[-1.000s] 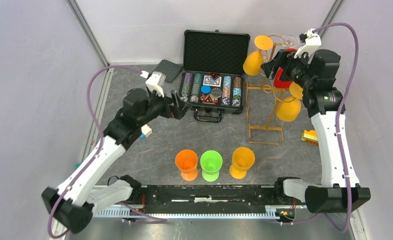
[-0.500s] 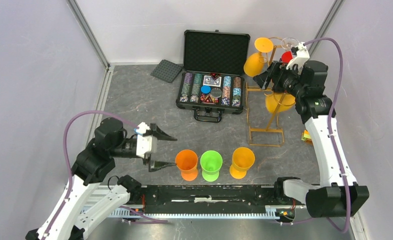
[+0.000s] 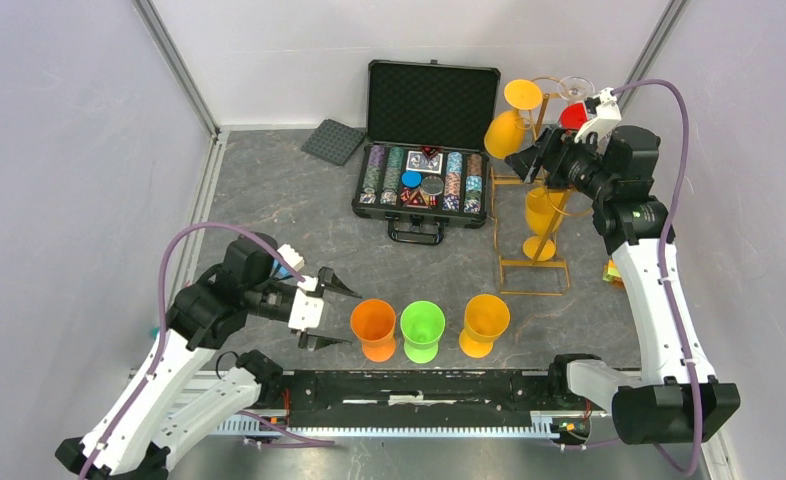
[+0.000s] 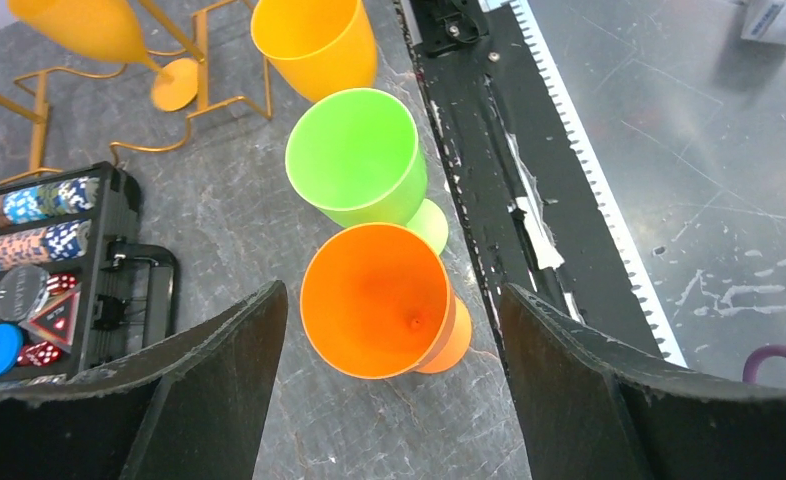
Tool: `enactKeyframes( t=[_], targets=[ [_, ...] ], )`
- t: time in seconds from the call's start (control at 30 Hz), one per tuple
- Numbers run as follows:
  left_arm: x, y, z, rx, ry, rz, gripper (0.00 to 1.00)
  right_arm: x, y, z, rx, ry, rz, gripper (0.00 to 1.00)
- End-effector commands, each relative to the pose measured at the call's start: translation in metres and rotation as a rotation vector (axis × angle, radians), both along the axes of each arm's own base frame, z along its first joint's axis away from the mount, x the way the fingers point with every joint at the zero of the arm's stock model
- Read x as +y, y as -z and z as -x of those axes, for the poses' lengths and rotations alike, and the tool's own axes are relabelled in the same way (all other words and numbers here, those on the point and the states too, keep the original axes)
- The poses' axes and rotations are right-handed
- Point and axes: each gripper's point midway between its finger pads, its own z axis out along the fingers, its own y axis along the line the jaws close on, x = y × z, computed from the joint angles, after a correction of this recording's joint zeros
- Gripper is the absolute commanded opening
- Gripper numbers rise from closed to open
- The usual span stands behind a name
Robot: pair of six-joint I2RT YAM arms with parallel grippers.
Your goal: Place the wine glass upside down on the wine glass rack
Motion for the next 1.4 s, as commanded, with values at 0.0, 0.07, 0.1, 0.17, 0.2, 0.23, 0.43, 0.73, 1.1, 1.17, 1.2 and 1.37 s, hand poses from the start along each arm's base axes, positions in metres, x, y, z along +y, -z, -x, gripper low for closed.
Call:
enactKeyframes(
  t=[0.0, 0.07, 0.1, 0.17, 0.2, 0.23, 0.43, 0.73, 1.1, 1.17, 1.2, 1.37],
  targets=[
    [-0.004, 0.005, -0.001, -0.068, 0.067, -0.008, 0.83, 0.005, -0.033, 0.01, -0.074, -0.02, -0.017, 0.89],
    [-0.006, 0.007, -0.004, -0.069, 0.072, -0.016, 0.84, 0.005, -0.042, 0.011, -0.094, -0.021, -0.013, 0.89],
    [-0.007, 0.008, -0.006, -0.07, 0.077, -0.02, 0.85, 0.004, -0.046, 0.012, -0.105, -0.022, -0.006, 0.89],
    [-0.01, 0.009, -0.01, -0.065, 0.077, -0.025, 0.87, 0.003, -0.058, 0.014, -0.129, -0.024, 0.009, 0.89],
    [-0.011, 0.009, -0.013, -0.058, 0.071, -0.026, 0.9, 0.003, -0.061, 0.015, -0.131, -0.024, 0.013, 0.89],
    [-0.013, 0.01, -0.016, -0.049, 0.058, -0.026, 0.94, 0.003, -0.066, 0.016, -0.138, -0.024, 0.016, 0.89],
    [-0.029, -0.017, -0.041, 0.073, -0.117, 0.081, 1.0, 0.001, -0.081, 0.029, -0.131, -0.026, 0.041, 0.9],
    [-0.042, -0.056, -0.073, 0.259, -0.338, 0.194, 1.0, -0.028, -0.116, 0.042, -0.174, 0.141, 0.102, 0.89],
    [-0.047, -0.052, -0.175, 0.367, -0.782, 0.142, 1.0, -0.147, -0.093, 0.026, 0.067, 0.71, 0.423, 0.93],
    [-0.047, -0.048, -0.191, 0.439, -0.875, 0.142, 1.0, -0.161, -0.076, 0.013, 0.144, 0.705, 0.456, 0.95],
    [-0.049, -0.049, -0.196, 0.478, -0.901, 0.149, 1.0, -0.169, -0.07, 0.008, 0.177, 0.711, 0.441, 0.96],
    [-0.073, -0.046, -0.213, 0.643, -0.903, 0.14, 1.0, -0.21, -0.078, -0.033, 0.089, 0.739, 0.215, 0.98]
  ],
)
